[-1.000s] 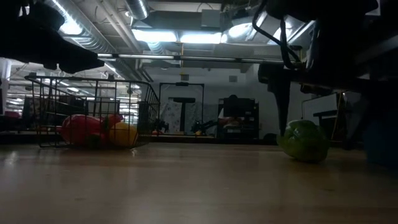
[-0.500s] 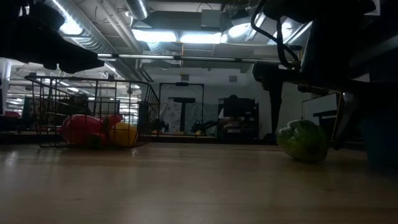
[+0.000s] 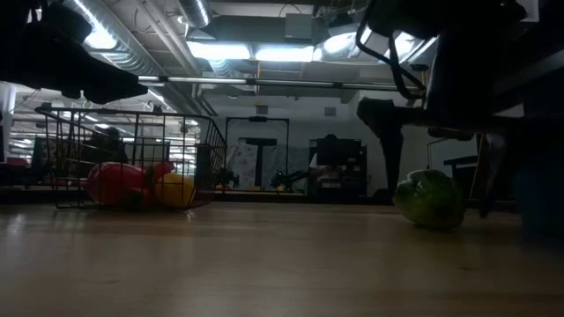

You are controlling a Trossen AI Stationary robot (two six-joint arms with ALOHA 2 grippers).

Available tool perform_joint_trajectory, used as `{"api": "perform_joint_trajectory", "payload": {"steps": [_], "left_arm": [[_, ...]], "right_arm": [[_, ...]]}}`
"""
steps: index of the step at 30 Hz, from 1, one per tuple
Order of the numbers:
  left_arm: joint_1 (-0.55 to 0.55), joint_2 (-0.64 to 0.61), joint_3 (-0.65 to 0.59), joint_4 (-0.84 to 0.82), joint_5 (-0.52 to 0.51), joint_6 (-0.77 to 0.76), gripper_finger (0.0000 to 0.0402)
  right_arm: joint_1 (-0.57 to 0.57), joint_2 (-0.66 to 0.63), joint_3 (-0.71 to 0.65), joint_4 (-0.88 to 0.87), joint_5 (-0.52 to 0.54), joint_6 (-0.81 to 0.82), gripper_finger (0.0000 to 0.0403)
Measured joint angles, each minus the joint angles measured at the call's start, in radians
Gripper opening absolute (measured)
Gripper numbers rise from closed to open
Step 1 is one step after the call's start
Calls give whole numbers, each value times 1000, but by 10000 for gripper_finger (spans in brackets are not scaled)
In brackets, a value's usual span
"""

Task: Sort produce into baskets
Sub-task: Put the green chayote into the blue bin

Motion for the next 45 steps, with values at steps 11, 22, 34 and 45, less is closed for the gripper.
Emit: {"api": "perform_joint_trajectory", "payload": {"steps": [11, 22, 34, 45], "left_arm": [[0, 0, 1, 0, 0, 0, 281], [0, 0, 1, 0, 0, 0, 281], [0, 0, 1, 0, 0, 0, 281], [0, 0, 1, 0, 0, 0, 281]], "right_arm": [[0, 28, 34, -30, 3, -4, 378], [0, 28, 34, -29, 3, -5, 253], [1, 29, 70, -65, 4, -9, 167], [3, 29, 230, -280, 91, -88, 170]]}}
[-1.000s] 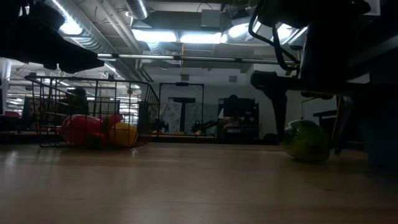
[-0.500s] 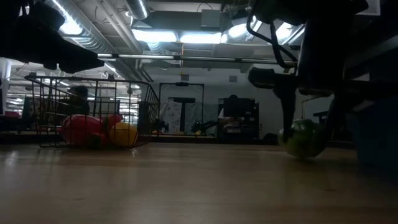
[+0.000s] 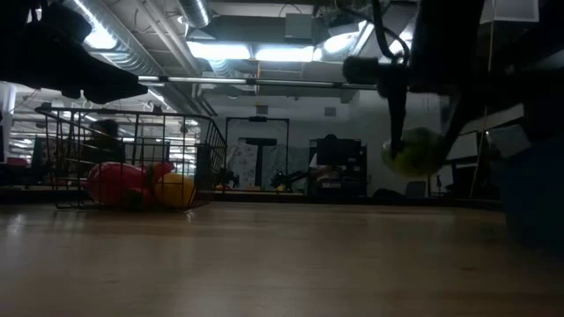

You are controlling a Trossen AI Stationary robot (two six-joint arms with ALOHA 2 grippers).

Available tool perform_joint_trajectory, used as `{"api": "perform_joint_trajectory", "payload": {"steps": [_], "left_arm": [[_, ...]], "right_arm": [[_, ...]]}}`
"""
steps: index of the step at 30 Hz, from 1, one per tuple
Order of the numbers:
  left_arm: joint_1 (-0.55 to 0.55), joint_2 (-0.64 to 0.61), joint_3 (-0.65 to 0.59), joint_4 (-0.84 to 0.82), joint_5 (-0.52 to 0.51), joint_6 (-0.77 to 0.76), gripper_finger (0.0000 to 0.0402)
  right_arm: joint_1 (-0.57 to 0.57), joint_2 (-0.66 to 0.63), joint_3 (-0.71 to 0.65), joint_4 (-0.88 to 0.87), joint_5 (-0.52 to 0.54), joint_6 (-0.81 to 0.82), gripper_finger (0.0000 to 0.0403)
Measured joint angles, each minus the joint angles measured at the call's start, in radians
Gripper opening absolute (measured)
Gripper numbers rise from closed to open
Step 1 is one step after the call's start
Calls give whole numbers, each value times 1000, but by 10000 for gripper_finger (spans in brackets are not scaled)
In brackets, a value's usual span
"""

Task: Sort produce into baskets
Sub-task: Put the green chayote into the blue bin

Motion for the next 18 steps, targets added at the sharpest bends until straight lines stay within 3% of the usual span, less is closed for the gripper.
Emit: {"api": "perform_joint_trajectory", "payload": {"steps": [5, 12, 18], "left_arm": [[0, 0, 0, 0, 0, 0, 281], [0, 0, 0, 0, 0, 0, 281], [0, 0, 0, 0, 0, 0, 281]], "right_arm": [[2, 0, 120, -166, -8, -81, 169], [12, 0, 262, -355, -113, -242, 169], [95, 0, 314, -463, -155, -244, 169]]}}
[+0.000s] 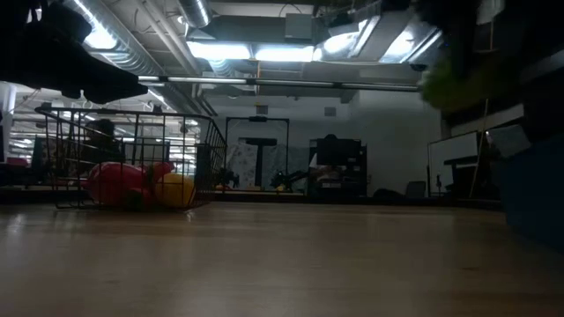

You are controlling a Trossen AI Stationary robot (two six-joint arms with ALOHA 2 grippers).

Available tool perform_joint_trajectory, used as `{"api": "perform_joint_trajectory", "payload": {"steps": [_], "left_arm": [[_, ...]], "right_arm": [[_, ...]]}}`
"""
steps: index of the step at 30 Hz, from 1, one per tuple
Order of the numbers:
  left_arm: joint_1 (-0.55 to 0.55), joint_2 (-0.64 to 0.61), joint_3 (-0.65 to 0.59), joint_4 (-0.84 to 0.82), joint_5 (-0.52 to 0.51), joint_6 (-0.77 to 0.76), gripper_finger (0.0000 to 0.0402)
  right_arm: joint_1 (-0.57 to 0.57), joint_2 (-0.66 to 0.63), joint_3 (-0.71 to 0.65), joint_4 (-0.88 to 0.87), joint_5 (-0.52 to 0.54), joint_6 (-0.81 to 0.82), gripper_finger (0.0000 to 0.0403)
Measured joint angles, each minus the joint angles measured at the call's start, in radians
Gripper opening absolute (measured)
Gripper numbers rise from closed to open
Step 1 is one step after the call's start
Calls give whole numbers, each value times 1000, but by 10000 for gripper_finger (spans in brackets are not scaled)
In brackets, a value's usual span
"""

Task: Sort produce into baskets
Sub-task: Put the green chayote into the blue bin

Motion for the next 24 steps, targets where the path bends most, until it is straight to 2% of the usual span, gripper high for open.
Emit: {"api": "perform_joint_trajectory", "payload": {"steps": [15, 24], "left_arm": [[0, 0, 0, 0, 0, 0, 281], [0, 0, 0, 0, 0, 0, 281]], "right_arm": [[311, 0, 6, -53, -13, 357, 177], [391, 4, -38, -18, -34, 480, 202]]}}
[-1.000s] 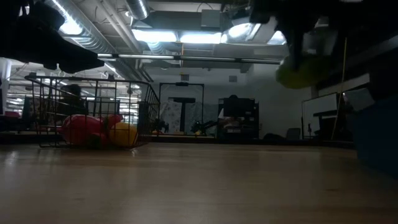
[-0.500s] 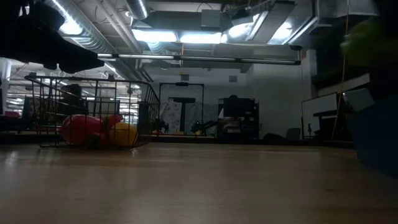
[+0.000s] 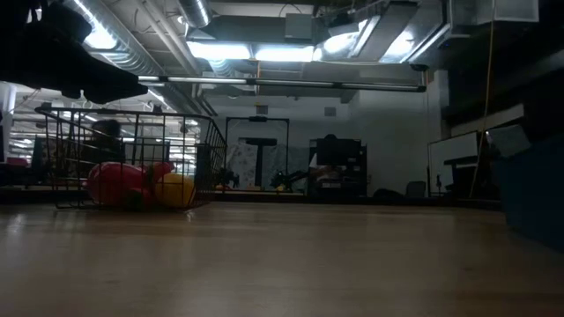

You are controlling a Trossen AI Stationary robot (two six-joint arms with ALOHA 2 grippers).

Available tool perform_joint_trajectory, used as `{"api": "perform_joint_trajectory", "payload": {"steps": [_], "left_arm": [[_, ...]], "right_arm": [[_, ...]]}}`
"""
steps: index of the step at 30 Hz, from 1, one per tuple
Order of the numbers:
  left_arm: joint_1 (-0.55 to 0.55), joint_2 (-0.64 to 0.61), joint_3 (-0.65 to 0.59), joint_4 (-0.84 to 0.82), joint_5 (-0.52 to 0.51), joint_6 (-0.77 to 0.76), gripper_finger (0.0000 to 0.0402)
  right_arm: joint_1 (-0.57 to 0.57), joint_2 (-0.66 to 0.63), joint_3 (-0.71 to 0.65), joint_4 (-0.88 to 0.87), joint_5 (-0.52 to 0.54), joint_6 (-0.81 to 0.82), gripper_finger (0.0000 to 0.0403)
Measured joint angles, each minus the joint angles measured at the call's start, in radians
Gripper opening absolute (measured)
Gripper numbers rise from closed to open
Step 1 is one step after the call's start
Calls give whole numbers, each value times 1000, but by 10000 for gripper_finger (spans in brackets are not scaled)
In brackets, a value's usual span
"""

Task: Sort produce into baskets
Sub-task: Put the green chayote into the blue bin, then return to Home Position

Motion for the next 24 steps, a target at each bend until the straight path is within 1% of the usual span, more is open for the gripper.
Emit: {"api": "perform_joint_trajectory", "payload": {"steps": [5, 7, 15, 19, 22, 24], "left_arm": [[0, 0, 0, 0, 0, 0, 281], [0, 0, 0, 0, 0, 0, 281], [0, 0, 0, 0, 0, 0, 281], [0, 0, 0, 0, 0, 0, 281], [0, 0, 0, 0, 0, 0, 281], [0, 0, 0, 0, 0, 0, 281]], "right_arm": [[-2, 1, -36, 31, 13, -28, 230], [-2, 1, -36, 31, 24, -54, 242], [-2, 1, -36, 34, 69, -60, 293], [-2, 0, -36, 23, 156, -60, 309], [-2, -2, -16, -13, 245, -61, 310], [-2, -2, 10, -58, 323, -62, 304]]}}
